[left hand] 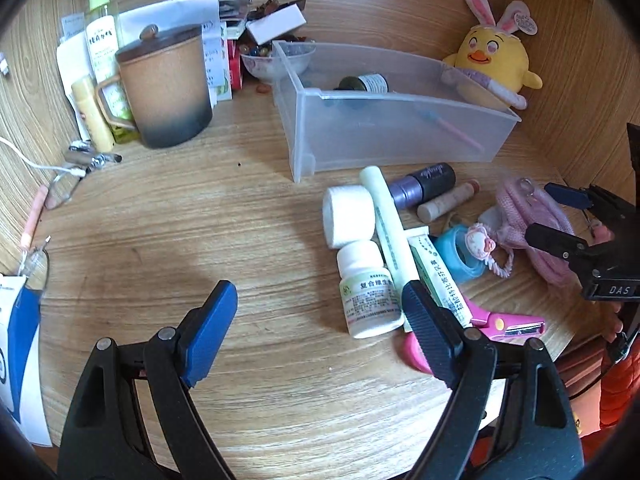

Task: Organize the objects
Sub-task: 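Grasp the white pill bottle with left gripper while right grasps rope bag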

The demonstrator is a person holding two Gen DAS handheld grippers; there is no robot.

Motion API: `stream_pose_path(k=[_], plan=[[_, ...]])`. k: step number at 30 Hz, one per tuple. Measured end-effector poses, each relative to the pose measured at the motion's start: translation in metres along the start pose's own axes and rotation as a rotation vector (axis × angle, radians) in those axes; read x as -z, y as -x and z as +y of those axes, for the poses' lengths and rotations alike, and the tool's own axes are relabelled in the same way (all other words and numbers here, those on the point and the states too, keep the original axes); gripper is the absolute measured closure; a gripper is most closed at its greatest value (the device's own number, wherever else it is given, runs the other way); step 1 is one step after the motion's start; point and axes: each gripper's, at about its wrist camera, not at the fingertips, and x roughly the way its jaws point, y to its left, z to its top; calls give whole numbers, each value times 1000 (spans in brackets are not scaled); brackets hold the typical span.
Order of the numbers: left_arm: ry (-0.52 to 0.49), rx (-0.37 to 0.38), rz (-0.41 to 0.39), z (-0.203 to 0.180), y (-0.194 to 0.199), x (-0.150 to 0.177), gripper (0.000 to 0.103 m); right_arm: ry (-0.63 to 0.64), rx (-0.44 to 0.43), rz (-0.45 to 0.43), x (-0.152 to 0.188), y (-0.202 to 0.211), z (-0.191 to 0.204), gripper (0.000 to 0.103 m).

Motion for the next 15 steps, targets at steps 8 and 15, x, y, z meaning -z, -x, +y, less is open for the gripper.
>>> stream_pose_path(k=[8, 15], plan=[[6, -12, 6, 2, -5, 4, 33, -7, -48, 41, 10, -1, -9, 7], [-23, -5, 12, -2, -14, -2, 51, -9, -53, 74, 14, -12, -9, 9]])
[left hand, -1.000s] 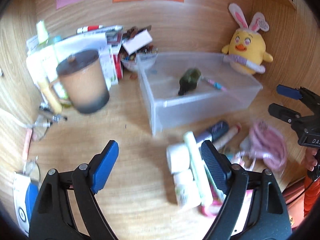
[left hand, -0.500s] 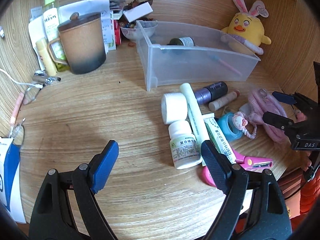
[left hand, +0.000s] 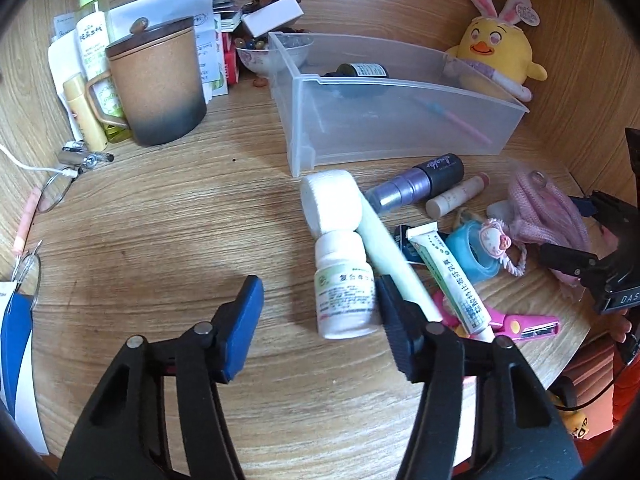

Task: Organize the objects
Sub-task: 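Grasp the white pill bottle with left gripper while right grasps rope bag, then place pill bottle and pink rope bag into the clear box, release both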

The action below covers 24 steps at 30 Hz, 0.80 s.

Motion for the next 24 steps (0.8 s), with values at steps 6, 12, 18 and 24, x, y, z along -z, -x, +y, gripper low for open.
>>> stream_pose_path(k=[6, 12, 18, 24], plan=[[-20, -4, -11, -4, 2, 3, 73, -13, -30, -18, -1, 0, 0, 39], [2, -15, -30, 0, 8, 6, 73, -57, -31, -50, 2, 7, -3, 49], [27, -18, -78, 5, 21, -5, 73, -112, -24, -100, 0, 21, -12, 57], [37, -12, -146, 4, 36, -20, 73, -147, -24, -156, -9, 39, -20, 58]])
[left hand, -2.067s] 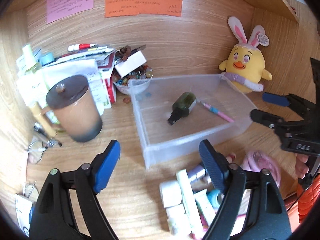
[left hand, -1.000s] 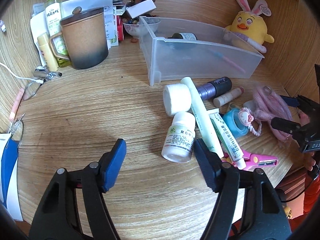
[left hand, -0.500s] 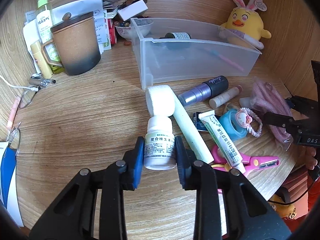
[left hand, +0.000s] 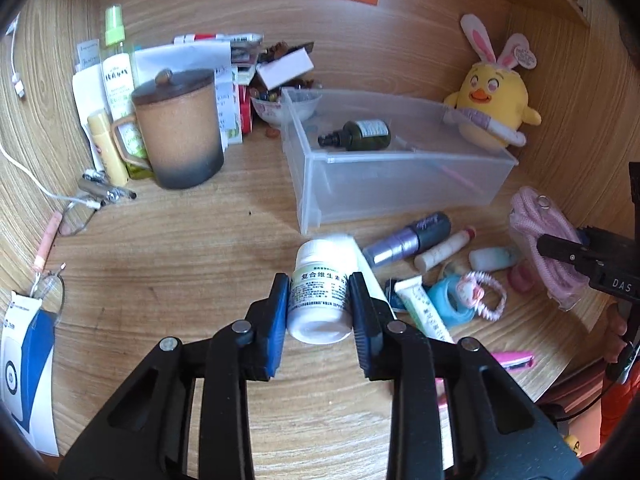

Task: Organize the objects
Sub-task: 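Place pill bottle and pink rope bag into the clear box, release both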

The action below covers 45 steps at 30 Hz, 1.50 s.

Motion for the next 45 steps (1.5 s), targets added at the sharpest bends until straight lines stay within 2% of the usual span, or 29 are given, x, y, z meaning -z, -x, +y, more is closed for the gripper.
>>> stream_pose_path(k=[9, 19, 23, 33, 45], plan=[[-26, 0, -103, -7, 20, -34, 74, -11, 17, -129, -35, 31, -4, 58], [-36, 4, -151, -6, 16, -71, 73, 18, 48, -228, -90, 33, 6, 58], [-52, -6, -138, -7, 0, -86, 74, 11, 47, -240, -106, 23, 7, 58], [-66, 41, -46, -10, -43, -108, 74, -1, 75, -187, -138, -20, 1, 58], [-103, 39, 32, -27, -87, -121, 74, 31, 122, -43, -147, -94, -1, 58]])
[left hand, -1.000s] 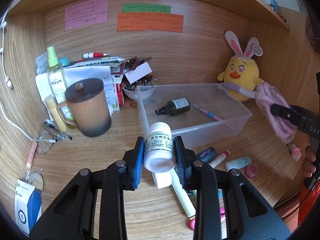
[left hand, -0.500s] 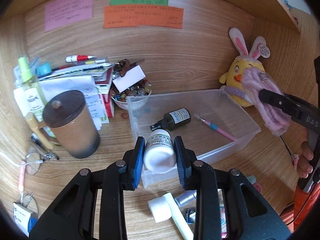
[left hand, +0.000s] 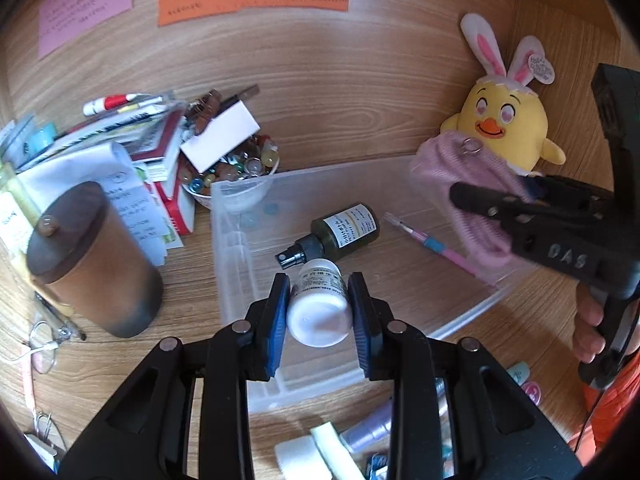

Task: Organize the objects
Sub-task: 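Place pill bottle and pink rope bag into the clear box, release both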

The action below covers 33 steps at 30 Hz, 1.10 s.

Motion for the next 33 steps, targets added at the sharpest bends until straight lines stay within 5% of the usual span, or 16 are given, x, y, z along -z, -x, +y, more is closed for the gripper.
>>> stream_pose_path(k=[18, 28, 33], plan=[[-23, 11, 45, 0, -20, 6, 72, 100, -32, 104, 14, -21, 24, 58], [-7, -4, -23, 2, 11, 14, 38, 98, -16, 19, 16, 23, 21, 37], [-10, -25, -56, 4, 32, 25, 30, 117, -1, -20, 24, 48, 24, 32]])
